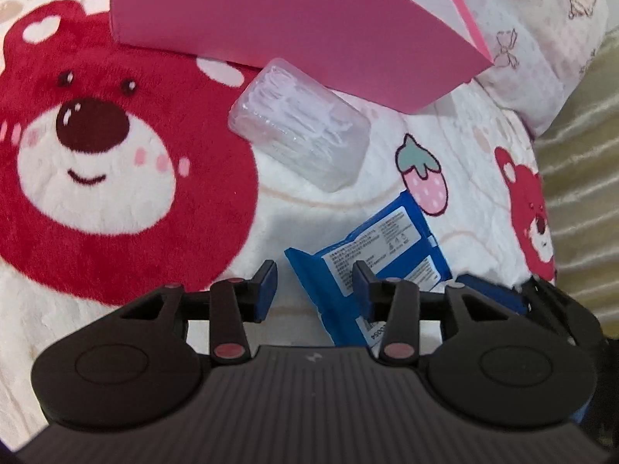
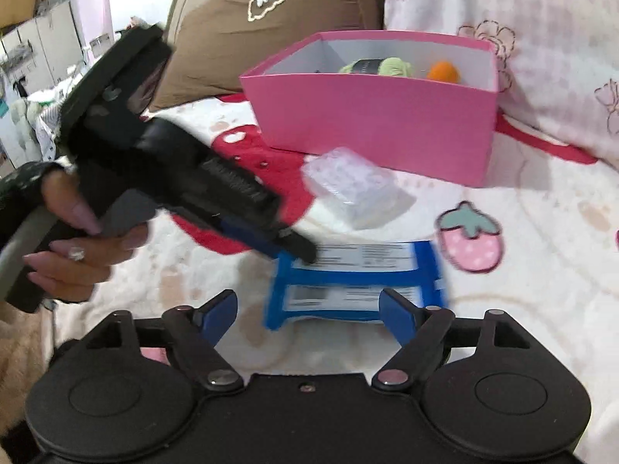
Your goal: Organize objects
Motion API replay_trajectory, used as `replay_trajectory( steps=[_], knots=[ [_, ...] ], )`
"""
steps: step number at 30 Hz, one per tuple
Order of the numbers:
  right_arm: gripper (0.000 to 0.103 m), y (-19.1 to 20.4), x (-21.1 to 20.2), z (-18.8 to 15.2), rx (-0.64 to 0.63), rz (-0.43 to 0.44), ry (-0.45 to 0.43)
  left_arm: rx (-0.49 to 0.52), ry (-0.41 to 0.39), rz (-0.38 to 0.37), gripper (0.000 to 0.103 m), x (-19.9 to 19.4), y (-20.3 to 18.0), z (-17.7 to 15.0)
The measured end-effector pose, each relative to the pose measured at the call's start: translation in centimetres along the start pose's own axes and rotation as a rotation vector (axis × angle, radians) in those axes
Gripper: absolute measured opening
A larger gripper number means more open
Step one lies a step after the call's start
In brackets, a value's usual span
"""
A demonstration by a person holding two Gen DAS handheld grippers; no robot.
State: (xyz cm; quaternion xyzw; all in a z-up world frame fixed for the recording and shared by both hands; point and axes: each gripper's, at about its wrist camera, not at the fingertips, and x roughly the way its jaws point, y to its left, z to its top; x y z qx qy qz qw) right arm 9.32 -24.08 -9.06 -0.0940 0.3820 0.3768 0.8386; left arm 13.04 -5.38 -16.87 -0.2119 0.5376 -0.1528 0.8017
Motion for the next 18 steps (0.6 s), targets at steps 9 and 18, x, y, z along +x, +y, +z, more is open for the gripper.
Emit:
replay_trajectory(
  steps=[9,18],
  knots=[
    [0.076,-6.0,1.5,0.5,0.218,0.010,-0.022,0.033,0.019,-0.004,0.037,0.0,-0.4,-1.1],
    [0.055,-7.5,3.9,-0.6,0.442,0.051,0.036,-0.069,-0.038,-0.098,0.026,0.2,0.5,-2.1]
  ],
)
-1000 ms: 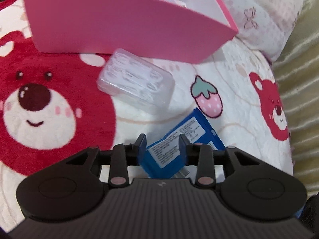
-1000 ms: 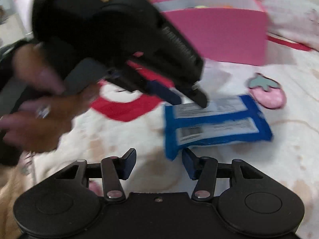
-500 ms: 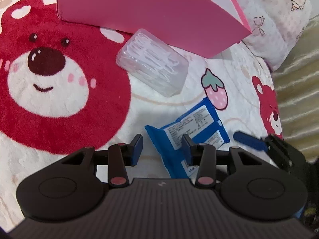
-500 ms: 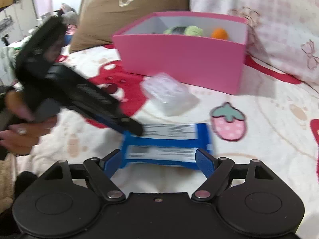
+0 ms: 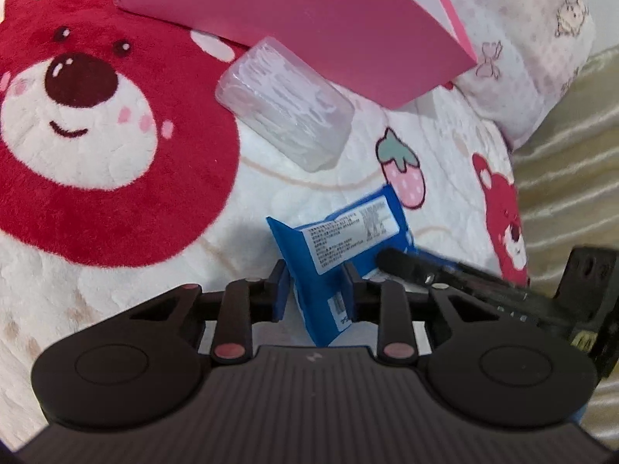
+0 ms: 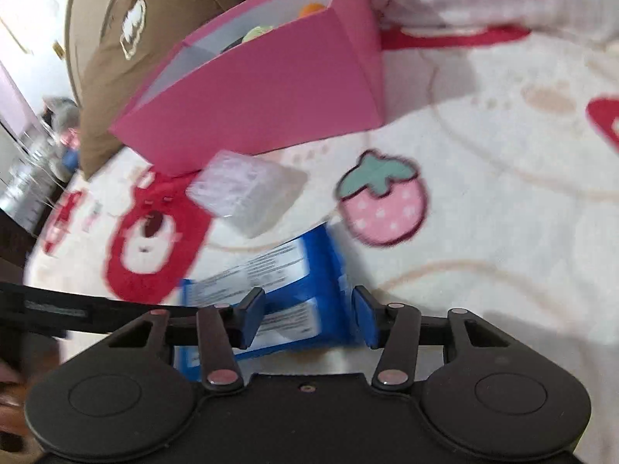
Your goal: Organize objects
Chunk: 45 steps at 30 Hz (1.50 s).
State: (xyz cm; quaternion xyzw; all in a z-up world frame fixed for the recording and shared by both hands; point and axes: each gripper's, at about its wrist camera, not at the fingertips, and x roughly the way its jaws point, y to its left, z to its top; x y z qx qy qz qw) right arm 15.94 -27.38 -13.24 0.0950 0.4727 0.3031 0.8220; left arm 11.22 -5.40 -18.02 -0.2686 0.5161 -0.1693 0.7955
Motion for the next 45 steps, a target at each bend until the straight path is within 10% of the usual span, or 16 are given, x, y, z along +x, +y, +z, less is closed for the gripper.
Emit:
replay_trajectory(
  steps=[6,19,39,45],
  knots=[
    [0.049,2.7,0.2,-2.0,-0.011,0.015,0.016,0.029,-0.015,0.129,0.024,-1.2,0.6,0.0],
    [0.039,5.9,1.2,-4.1,-0.044,-0.133,0.011,0.035,-0.015,0.124,0.024,-2.1,2.3,-0.6],
    [0.072,6.4,0.7,-5.2,-0.069,-0.176,-0.031,0.031,-0.022,0.085,0.024,-2.3,2.8,-1.6],
    [0.043,7.1,0.8,-5.1,-0.034,-0.172,-0.049,0.092,-0.051,0.109,0.022,-2.4,1.6,-2.1]
  ],
)
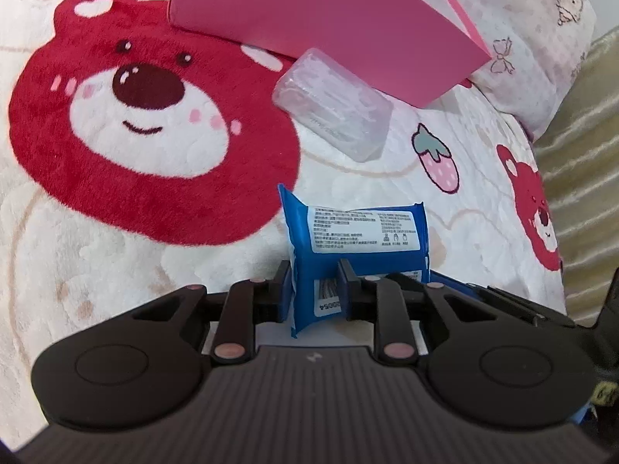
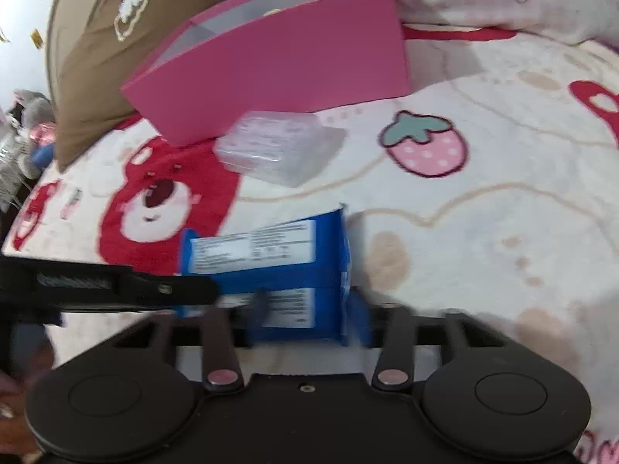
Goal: Organize objects
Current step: 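Carry the blue packet toward the pink box with the left gripper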
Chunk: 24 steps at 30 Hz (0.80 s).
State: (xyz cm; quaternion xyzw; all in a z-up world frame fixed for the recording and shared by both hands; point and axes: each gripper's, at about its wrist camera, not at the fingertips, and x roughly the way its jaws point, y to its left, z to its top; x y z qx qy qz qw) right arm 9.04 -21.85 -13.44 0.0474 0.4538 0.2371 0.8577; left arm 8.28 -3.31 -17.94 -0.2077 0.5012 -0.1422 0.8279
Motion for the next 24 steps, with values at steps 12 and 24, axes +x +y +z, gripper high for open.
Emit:
replay_trajectory(
  steps=[12,24],
  knots=[
    [0.047,1.0,-0.5,-0.4,0.016,0.010,0.016,0.029,-0.002,0.040,0.026,-1.4,-1.6,0.1],
    [0.061,3.6,-0.8,-0.2,-0.066,0.012,0.028,-0.008,0.013,0.034,0.028,-2.9,-0.5,0.0]
  ],
)
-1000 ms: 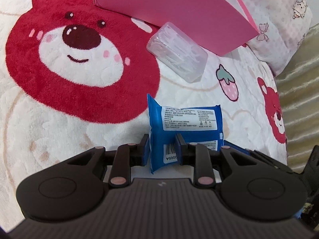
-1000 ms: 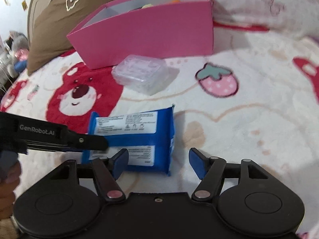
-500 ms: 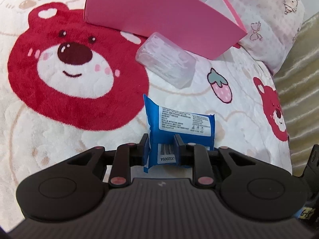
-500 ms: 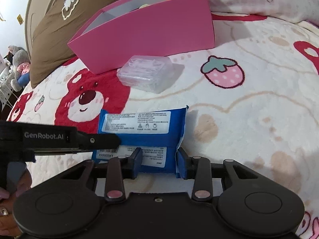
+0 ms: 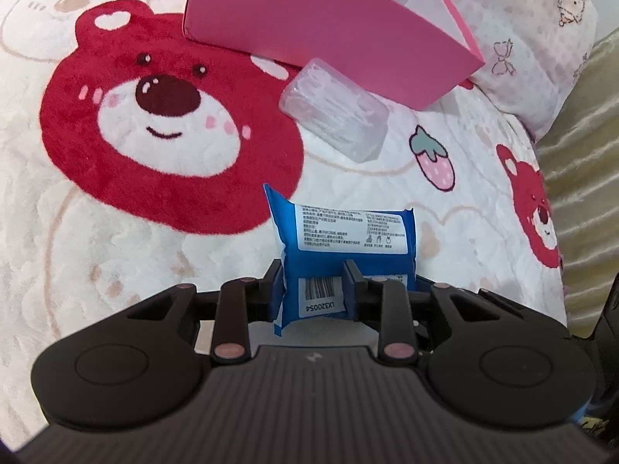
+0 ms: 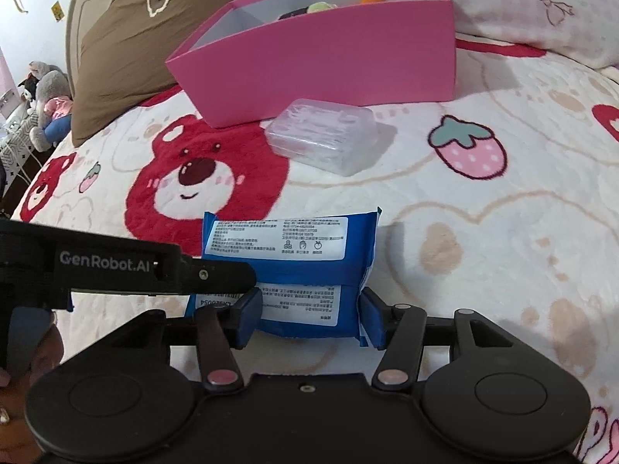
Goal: Organize objects
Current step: 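Carry the blue packet toward the pink box with the left gripper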
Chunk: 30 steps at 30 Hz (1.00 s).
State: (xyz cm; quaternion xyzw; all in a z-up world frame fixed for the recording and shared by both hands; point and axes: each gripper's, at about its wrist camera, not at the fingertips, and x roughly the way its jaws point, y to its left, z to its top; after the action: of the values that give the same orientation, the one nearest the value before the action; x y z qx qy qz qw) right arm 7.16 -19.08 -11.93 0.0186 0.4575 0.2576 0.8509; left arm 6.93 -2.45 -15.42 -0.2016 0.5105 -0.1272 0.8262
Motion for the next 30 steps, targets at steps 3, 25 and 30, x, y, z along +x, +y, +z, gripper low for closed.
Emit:
replay_trajectory(
  steps=[3,25,30],
  knots=[
    [0.066,0.7,-0.4,0.3,-0.038,0.012,-0.003,0.002,0.003,-0.016,0.034,-0.6,0.1,0.3],
    [0.087,6.0,-5.3,3.0,-0.203,0.067,-0.118,0.033,-0.094,0.023,0.037,-8.3,-2.2,1.6],
    [0.090,6.9,-6.4,4.0,-0.238,0.059,-0.140,0.048,-0.111,0.031,0.037,-9.6,-3.2,2.2]
  ],
)
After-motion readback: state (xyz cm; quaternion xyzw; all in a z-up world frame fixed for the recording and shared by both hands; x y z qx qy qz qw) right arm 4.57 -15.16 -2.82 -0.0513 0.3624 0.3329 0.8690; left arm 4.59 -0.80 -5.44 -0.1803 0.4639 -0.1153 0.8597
